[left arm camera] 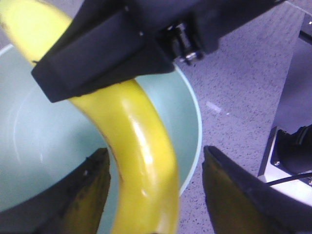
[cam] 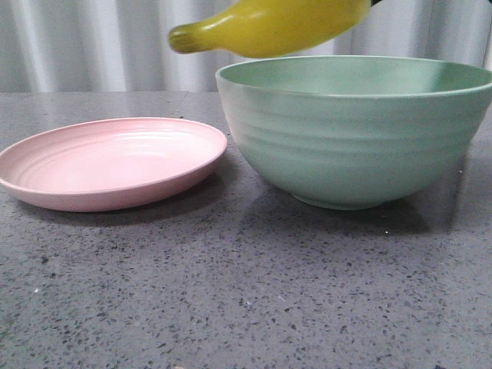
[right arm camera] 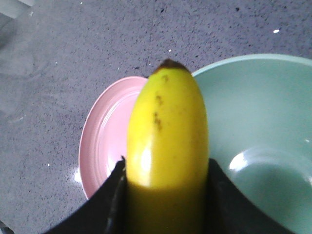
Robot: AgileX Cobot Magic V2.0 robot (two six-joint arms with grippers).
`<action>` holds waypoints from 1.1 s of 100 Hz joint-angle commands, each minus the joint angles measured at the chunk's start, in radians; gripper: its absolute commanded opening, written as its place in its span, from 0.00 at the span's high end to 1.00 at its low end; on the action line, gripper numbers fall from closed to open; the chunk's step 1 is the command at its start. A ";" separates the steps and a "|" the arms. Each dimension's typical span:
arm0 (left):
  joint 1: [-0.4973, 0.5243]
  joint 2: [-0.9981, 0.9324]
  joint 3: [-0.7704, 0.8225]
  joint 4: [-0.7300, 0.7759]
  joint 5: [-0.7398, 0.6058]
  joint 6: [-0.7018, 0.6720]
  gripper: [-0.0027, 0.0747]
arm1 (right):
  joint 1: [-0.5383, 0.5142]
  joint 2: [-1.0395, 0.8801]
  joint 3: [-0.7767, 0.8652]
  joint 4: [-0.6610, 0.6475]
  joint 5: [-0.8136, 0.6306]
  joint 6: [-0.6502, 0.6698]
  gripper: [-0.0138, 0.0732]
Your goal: Transfer banana from pink plate to green bowl
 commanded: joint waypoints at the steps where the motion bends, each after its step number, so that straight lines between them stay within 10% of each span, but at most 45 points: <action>1: -0.006 -0.035 -0.058 -0.030 -0.027 0.004 0.46 | -0.032 -0.023 -0.039 0.031 -0.078 -0.011 0.89; 62: -0.006 -0.037 -0.082 -0.028 -0.031 0.004 0.46 | -0.074 -0.019 -0.037 -0.147 -0.168 -0.186 0.88; 91: -0.006 -0.037 -0.082 -0.028 -0.031 0.004 0.46 | -0.065 -0.019 -0.037 -0.148 -0.152 -0.211 0.48; 110: -0.006 -0.037 -0.082 -0.028 -0.031 0.004 0.46 | -0.065 -0.019 -0.037 -0.148 -0.152 -0.211 0.45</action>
